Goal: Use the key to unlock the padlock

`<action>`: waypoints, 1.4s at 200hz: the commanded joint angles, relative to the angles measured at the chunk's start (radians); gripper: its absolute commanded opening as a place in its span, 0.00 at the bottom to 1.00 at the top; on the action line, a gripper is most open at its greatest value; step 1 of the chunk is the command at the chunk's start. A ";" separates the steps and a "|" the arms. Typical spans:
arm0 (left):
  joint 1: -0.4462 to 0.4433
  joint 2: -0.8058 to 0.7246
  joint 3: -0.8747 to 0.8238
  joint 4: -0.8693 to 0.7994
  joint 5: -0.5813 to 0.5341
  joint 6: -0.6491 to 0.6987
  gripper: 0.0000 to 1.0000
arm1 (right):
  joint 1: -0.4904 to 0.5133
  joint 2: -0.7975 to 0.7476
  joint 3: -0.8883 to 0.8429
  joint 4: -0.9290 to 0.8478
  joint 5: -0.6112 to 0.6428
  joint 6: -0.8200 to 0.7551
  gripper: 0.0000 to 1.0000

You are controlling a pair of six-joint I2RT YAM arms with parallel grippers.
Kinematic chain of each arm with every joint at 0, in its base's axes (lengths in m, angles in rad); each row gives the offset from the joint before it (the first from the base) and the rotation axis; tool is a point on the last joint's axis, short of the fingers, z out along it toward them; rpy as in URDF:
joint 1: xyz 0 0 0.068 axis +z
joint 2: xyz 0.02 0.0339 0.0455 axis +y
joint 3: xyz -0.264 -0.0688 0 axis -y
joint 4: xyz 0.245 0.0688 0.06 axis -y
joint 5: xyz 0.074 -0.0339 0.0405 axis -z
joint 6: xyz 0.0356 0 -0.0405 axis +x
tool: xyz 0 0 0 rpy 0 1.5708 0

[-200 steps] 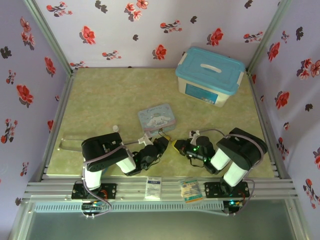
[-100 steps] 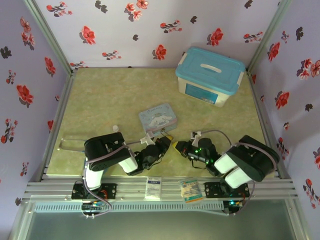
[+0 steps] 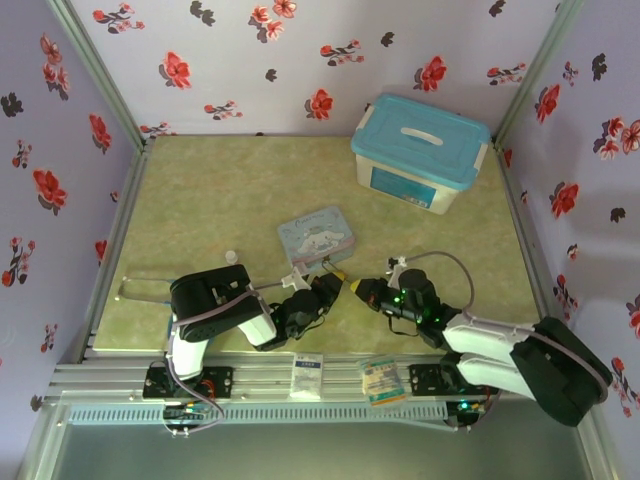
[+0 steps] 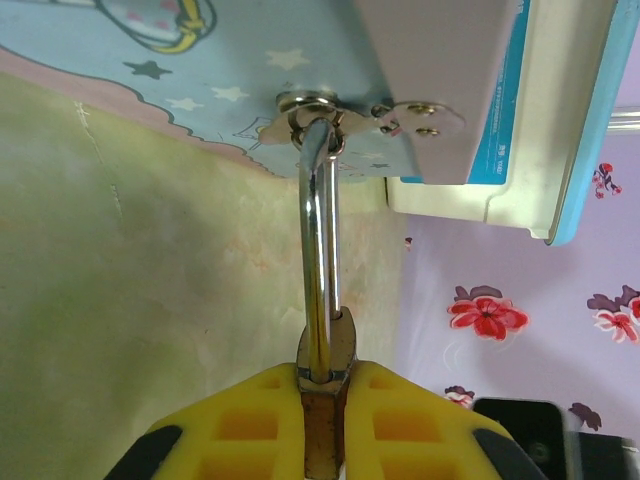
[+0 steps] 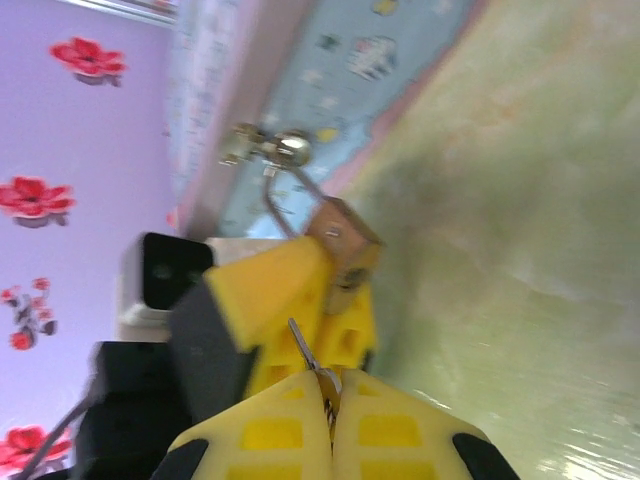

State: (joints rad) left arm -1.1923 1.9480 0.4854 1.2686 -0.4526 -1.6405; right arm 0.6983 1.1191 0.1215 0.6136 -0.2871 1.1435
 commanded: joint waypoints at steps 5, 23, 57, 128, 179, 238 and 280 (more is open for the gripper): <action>-0.009 -0.004 0.023 0.046 -0.016 0.002 0.00 | -0.006 0.104 -0.024 0.118 -0.039 0.016 0.00; -0.010 -0.001 0.024 0.047 -0.015 -0.002 0.00 | -0.006 0.117 -0.019 0.158 -0.045 0.017 0.00; -0.012 0.011 0.026 0.046 -0.015 -0.012 0.00 | -0.015 -0.047 0.024 -0.093 -0.008 -0.053 0.00; -0.015 0.009 0.035 0.044 -0.016 -0.007 0.00 | -0.075 -0.002 0.033 -0.081 -0.073 -0.042 0.00; -0.018 0.018 0.048 0.045 -0.013 -0.008 0.00 | -0.075 -0.022 0.063 -0.126 -0.064 -0.060 0.00; -0.021 0.007 0.046 0.044 -0.013 0.002 0.00 | -0.077 0.047 0.064 -0.045 -0.072 -0.042 0.00; -0.028 0.001 0.052 0.044 -0.008 -0.010 0.00 | -0.081 0.046 0.064 -0.012 -0.070 -0.031 0.00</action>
State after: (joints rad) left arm -1.2037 1.9591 0.5117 1.2598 -0.4530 -1.6516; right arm 0.6250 1.1645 0.1715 0.5426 -0.3466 1.1065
